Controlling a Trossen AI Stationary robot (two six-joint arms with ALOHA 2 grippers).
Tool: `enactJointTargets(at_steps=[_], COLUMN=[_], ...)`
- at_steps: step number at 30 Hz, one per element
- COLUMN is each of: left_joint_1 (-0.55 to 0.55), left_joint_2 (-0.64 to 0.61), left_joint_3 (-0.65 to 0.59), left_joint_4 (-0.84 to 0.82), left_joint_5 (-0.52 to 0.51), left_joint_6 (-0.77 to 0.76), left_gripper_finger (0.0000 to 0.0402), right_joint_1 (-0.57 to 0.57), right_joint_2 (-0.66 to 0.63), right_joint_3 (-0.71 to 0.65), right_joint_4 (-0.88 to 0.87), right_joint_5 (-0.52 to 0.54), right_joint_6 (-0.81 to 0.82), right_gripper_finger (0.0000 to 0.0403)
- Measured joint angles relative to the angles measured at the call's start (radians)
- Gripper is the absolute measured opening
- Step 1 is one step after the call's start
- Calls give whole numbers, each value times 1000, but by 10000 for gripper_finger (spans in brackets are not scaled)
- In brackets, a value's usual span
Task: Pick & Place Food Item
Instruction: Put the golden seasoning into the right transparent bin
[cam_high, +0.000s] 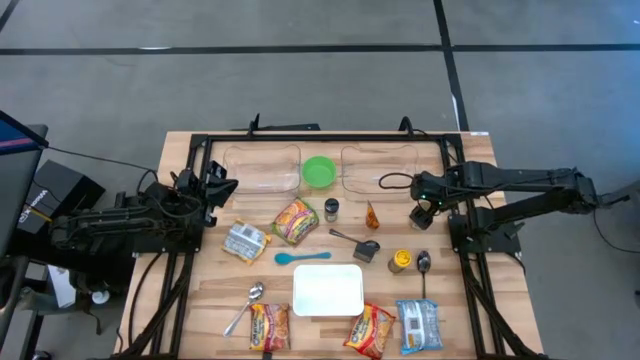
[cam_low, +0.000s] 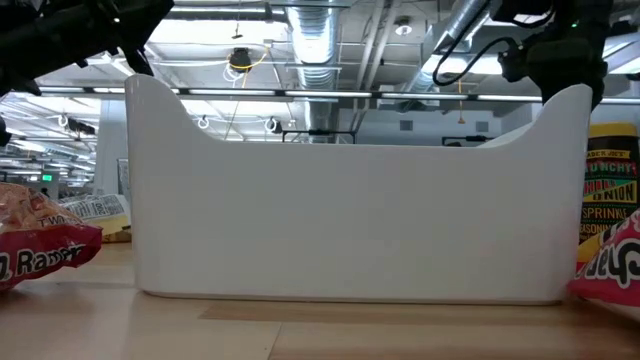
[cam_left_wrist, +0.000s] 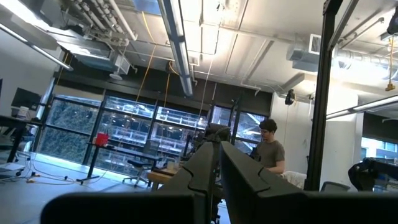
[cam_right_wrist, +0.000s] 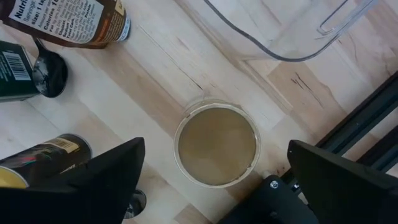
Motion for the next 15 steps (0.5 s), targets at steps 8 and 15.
enactJointTargets(at_steps=[8, 15], left_joint_1=[0, 0], left_joint_2=[0, 0], left_joint_3=[0, 0], left_joint_4=[0, 0], left_joint_5=[0, 0], left_joint_6=[0, 0], left_gripper_finger=[21, 21], right_joint_1=[0, -6], right_joint_2=[2, 2], right_joint_3=[0, -76], right_joint_4=[5, 45], right_joint_5=[0, 0], right_joint_6=[5, 16], right_gripper_finger=[389, 388])
